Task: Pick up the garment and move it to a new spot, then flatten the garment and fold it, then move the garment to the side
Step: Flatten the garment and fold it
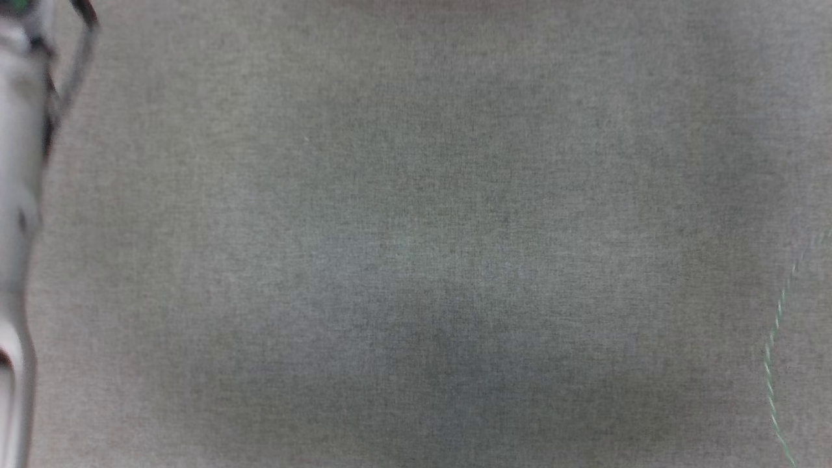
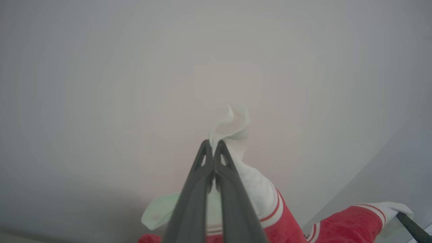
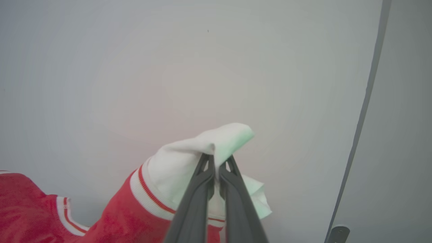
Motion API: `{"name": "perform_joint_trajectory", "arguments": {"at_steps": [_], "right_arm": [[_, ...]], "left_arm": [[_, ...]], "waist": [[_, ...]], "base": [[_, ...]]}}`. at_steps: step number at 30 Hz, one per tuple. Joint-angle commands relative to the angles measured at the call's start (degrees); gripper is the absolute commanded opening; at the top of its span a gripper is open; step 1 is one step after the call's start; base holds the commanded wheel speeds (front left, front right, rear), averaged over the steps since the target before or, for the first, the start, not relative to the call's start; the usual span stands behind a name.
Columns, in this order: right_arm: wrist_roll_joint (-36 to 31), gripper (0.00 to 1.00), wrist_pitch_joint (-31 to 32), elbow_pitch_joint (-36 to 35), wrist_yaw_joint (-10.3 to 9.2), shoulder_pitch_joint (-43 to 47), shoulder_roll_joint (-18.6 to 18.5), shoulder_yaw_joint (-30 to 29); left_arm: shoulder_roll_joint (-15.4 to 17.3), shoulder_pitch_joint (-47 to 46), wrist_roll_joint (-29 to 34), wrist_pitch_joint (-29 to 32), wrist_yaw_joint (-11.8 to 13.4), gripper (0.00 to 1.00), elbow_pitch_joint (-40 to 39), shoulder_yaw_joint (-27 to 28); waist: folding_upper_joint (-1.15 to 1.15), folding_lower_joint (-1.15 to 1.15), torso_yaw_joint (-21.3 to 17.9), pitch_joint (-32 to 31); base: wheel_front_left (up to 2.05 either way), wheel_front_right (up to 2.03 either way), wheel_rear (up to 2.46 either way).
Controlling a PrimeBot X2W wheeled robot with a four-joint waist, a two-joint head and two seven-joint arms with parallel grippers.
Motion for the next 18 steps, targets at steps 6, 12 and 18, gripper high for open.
{"name": "perform_joint_trajectory", "arguments": {"at_steps": [6, 12, 18], "right_arm": [[13.17, 0.00, 4.83, -15.09, -0.08, 19.28, -6.23, 9.62], [20.79, 0.00, 11.43, -32.04, -0.08, 39.49, -13.67, 10.00], [23.38, 0.00, 18.30, -46.12, -0.08, 56.68, -14.84, 4.68]], "left_arm": [[5.39, 18.50, -8.97, 0.68, -0.25, 0.00, -14.33, -3.58], [8.59, 35.70, -14.05, -1.43, -0.22, 0.00, -24.90, -4.67], [11.71, 49.19, -13.85, -3.21, -0.22, 0.00, -30.86, -3.61]], "waist": [[0.00, 0.00, -0.37, -6.10], [0.00, 0.00, -0.34, -10.63], [0.00, 0.00, -0.88, -12.89]], "base": [[0.00, 0.00, 0.00], [0.00, 0.00, 0.00], [0.00, 0.00, 0.00]]}}
